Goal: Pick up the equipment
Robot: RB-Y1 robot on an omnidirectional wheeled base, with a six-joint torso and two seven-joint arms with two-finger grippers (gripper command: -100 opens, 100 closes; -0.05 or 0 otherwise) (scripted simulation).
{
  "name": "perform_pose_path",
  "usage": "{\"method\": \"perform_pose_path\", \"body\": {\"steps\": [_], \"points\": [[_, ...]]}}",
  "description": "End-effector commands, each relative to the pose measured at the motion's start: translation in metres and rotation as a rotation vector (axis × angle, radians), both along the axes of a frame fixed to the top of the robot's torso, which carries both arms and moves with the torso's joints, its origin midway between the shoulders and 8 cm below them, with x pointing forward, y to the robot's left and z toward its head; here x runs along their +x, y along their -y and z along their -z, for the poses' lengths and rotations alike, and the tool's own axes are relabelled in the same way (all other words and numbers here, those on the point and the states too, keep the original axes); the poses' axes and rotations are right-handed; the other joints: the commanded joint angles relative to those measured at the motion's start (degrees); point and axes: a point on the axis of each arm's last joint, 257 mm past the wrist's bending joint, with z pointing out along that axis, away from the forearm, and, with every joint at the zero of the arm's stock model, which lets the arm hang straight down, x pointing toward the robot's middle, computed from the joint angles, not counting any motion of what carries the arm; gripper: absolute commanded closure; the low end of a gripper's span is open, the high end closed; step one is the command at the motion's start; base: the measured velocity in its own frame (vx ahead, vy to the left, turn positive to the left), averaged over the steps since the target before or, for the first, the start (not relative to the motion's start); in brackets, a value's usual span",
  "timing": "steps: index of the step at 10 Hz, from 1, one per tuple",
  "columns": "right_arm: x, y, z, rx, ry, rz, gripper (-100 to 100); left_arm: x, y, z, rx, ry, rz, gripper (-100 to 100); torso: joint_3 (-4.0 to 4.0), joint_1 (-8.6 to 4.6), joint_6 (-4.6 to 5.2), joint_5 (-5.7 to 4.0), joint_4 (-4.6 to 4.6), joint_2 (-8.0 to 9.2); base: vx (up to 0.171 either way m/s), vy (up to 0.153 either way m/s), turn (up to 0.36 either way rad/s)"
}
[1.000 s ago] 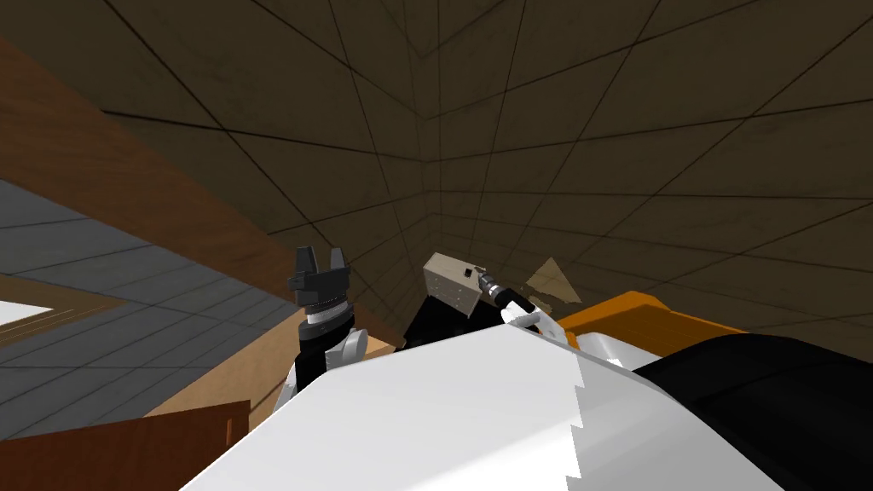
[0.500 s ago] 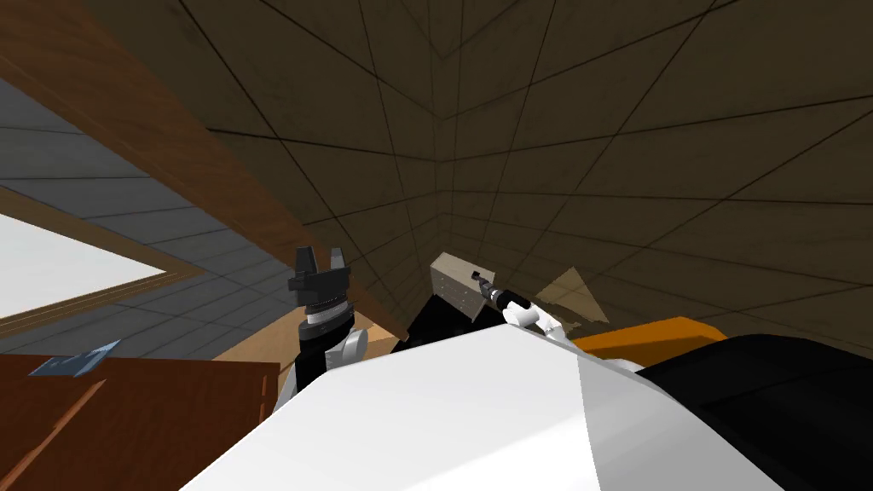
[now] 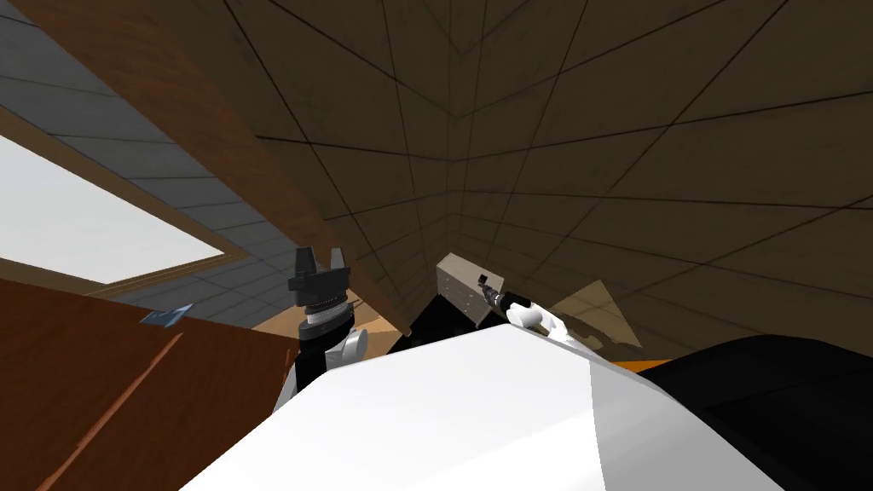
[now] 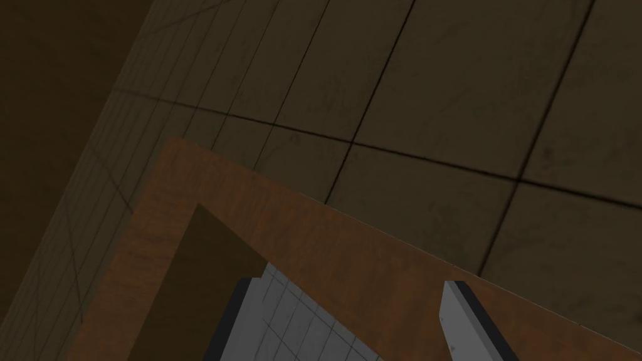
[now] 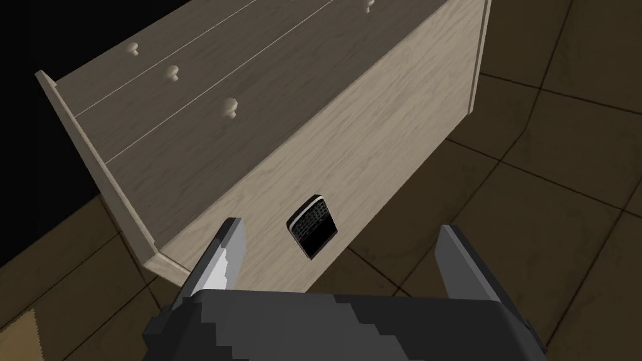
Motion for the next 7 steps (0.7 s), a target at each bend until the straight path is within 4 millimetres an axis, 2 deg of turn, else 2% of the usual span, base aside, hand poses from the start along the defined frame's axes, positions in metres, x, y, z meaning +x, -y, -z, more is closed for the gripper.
{"method": "perform_pose_path", "body": {"steps": [1,2,4,7], "points": [[-0.014,0.011,0.019,-0.02,-0.07,-0.009,-100,0.0,0.0,0.0,0.0,0.0,0.0,0,0.0,0.0,0.0,0.0,0.0,0.0,0.009,-0.019,0.267],[-0.017,0.015,0.024,-0.025,-0.081,-0.002,-100,0.0,0.0,0.0,0.0,0.0,0.0,0,0.01,0.0,-0.04,0.0,0.01,0.0,0.013,-0.024,0.125],[-0.044,0.038,0.051,-0.061,-0.201,-0.009,-100,0.0,0.0,0.0,0.0,0.0,0.0,0,-0.02,-0.01,-0.06,0.0,0.0,-0.04,0.026,-0.035,0.363],[-0.062,0.055,0.067,-0.084,-0.268,-0.001,-100,0.0,0.0,0.0,0.0,0.0,0.0,0,-0.06,-0.06,-0.04,-0.02,-0.02,-0.11,0.03,-0.039,0.199]]}}
